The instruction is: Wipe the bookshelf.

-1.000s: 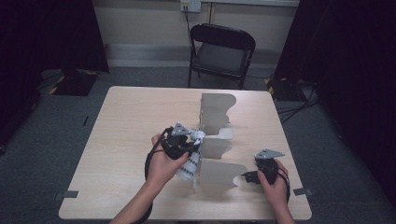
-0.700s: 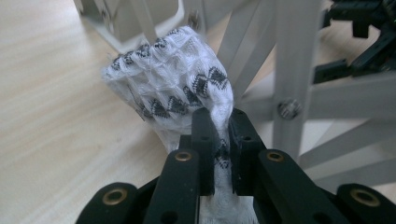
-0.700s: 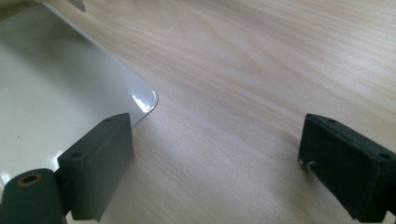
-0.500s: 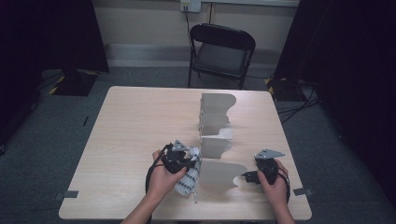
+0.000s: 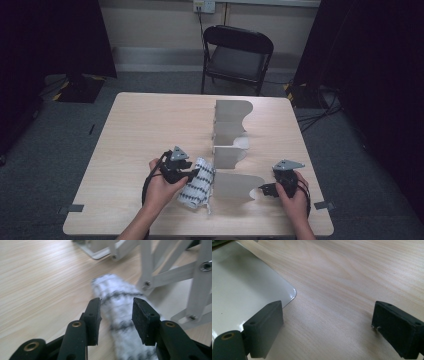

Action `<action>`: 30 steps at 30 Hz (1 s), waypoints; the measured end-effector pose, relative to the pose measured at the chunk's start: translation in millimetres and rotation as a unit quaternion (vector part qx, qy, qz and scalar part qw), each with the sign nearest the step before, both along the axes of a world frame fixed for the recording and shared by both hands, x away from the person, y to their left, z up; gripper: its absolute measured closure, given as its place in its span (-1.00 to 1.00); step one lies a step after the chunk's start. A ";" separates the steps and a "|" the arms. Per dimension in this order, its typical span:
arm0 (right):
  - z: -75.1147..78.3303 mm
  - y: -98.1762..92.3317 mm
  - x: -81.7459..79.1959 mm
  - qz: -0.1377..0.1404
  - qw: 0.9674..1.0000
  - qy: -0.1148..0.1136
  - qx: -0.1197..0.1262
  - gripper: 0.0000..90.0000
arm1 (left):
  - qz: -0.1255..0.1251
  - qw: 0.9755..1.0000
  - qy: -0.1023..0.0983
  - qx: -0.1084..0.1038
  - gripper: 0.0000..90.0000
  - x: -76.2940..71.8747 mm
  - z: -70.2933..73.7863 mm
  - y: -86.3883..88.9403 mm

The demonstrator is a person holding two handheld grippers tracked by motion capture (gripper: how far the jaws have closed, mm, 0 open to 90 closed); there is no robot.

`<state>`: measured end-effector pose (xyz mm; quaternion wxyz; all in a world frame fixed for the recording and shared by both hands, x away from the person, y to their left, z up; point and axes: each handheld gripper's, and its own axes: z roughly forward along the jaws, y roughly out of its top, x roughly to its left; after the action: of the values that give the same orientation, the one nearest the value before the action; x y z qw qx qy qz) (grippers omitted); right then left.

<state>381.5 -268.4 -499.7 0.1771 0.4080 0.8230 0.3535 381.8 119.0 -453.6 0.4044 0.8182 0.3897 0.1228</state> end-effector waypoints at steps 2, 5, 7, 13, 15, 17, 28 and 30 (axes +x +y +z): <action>0.0 0.0 0.0 0.000 1.000 0.000 0.000 -0.80 | 0.006 1.000 -0.010 0.019 0.31 0.8 -0.4 9.8; 0.0 0.0 0.0 0.000 1.000 0.000 0.000 -0.80 | 0.005 0.999 -0.003 0.044 0.37 -1.7 -6.6 20.1; 0.0 0.0 0.0 0.000 1.000 0.000 0.000 -0.80 | -0.007 0.998 0.004 0.057 0.44 -7.0 -13.2 19.4; 0.0 0.0 0.0 0.000 1.000 0.000 0.000 -0.80 | -0.058 0.997 0.010 0.044 0.42 -21.2 -20.8 -0.2; 0.0 0.0 0.0 0.000 1.000 0.000 0.000 -0.80 | -0.066 0.997 0.013 0.043 0.42 -22.6 -21.4 -5.3; 0.0 0.0 0.0 0.000 1.000 0.000 0.000 -0.80 | -0.064 0.997 0.015 0.029 0.40 -22.4 -21.8 -7.7; 0.0 0.0 0.1 0.000 1.000 0.000 0.000 -0.80 | -0.076 0.997 0.001 -0.020 0.16 -17.2 -19.2 -13.2; 0.0 0.0 0.0 0.000 1.000 0.000 0.000 -0.80 | -0.079 0.997 0.001 -0.021 0.11 -16.2 -22.3 -17.7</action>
<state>381.5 -268.4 -499.7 0.1769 0.4080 0.8229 0.3536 365.6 101.3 -475.9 0.4296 0.8377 0.3273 0.0812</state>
